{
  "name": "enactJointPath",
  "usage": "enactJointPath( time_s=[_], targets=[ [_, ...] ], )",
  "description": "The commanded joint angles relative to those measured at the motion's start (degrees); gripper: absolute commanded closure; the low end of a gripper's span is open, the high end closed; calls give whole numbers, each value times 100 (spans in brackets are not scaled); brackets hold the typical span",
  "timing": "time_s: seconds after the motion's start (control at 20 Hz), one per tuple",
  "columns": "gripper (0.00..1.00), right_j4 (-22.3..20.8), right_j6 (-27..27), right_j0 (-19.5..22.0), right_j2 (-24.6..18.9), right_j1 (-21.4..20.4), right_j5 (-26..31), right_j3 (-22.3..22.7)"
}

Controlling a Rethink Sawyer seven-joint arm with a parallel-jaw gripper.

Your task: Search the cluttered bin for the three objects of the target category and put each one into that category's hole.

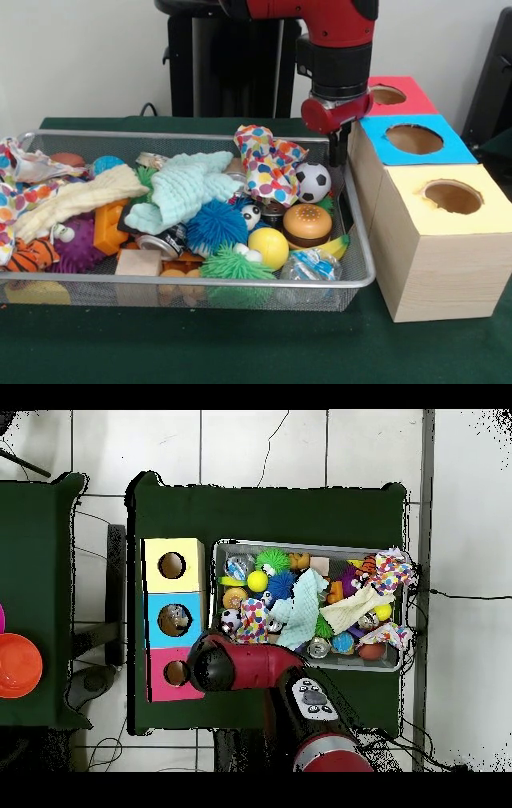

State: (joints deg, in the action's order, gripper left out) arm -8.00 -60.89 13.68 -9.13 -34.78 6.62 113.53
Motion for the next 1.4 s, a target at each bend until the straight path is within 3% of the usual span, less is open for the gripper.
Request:
enactJointPath(
  time_s=[0.05,0.4,0.75,1.4],
  targets=[
    [100,-333,-666,274,-522,715,-452,-865],
    [100,-492,-672,478,-694,959,-496,-1074],
    [100,-155,-893,88,-410,-53,399,-802],
    [100,220,-1242,-286,-227,-490,701,-616]
  ],
)
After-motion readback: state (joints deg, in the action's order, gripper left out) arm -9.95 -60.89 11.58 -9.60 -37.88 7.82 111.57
